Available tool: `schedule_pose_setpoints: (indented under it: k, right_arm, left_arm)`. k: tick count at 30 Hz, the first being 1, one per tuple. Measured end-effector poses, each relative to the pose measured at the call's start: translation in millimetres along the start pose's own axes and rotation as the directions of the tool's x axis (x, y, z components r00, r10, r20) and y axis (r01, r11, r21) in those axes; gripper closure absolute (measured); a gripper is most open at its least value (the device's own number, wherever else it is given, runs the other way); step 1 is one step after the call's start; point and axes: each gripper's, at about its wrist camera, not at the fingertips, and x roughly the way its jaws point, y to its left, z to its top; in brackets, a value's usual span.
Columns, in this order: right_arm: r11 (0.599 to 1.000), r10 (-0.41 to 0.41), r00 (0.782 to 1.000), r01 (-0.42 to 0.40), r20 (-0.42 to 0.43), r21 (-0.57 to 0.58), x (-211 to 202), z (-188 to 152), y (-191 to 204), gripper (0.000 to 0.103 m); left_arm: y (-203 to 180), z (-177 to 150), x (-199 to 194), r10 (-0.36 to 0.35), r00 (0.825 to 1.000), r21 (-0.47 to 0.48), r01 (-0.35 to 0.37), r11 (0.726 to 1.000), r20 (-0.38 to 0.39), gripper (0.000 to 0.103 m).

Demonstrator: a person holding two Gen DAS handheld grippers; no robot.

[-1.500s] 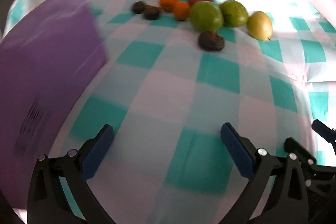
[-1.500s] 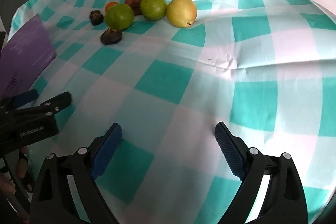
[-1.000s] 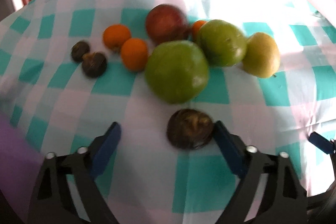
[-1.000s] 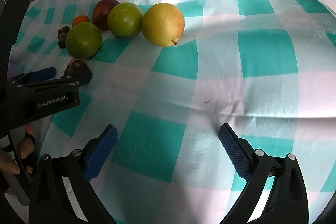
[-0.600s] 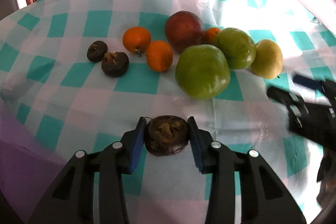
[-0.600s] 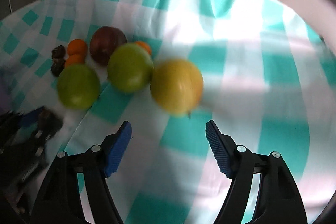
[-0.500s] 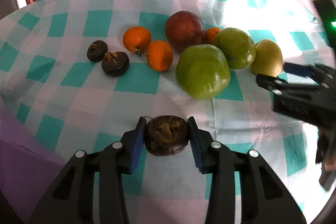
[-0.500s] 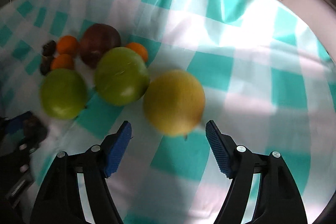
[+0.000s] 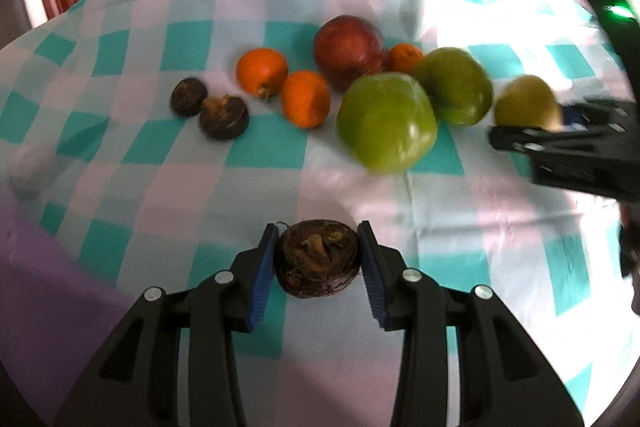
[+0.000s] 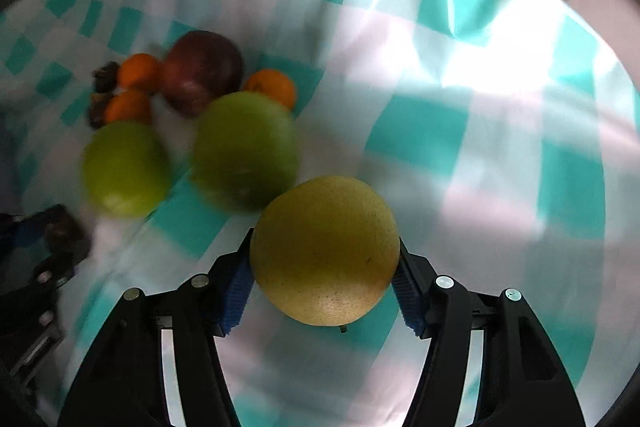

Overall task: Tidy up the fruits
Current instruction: 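Carry the brown fruit and yellow pear over the purple box with both tools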

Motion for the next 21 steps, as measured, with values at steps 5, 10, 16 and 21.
schedule_pose_setpoints:
  k: [5,10,16,21]
  right_arm:
    - [0.996,0.063,0.998,-0.061,-0.027,0.059,-35.7,-42.3,1.5,0.042]
    - [0.989,0.127,0.99,-0.121,-0.067,0.08,-99.2,-92.9,18.0,0.042]
    - [0.978,0.208,0.978,-0.208,-0.028,0.01,-188.5,-120.7,14.1,0.042]
    - [0.962,0.243,0.97,-0.238,0.023,-0.137,-245.3,-140.1,23.8,0.042]
  left_arm:
    - [9.4,-22.7,-30.5,0.03,0.997,-0.09,-0.037,0.995,-0.077,0.063]
    - [-1.0,-44.4,-88.2,0.009,0.996,-0.216,-0.027,0.976,-0.084,0.063]
    - [-49.4,-65.3,-168.1,-0.004,1.0,-0.151,0.006,0.989,0.009,0.063]
    - [-78.5,-91.9,-213.0,0.006,1.0,-0.123,-0.003,0.992,0.027,0.063]
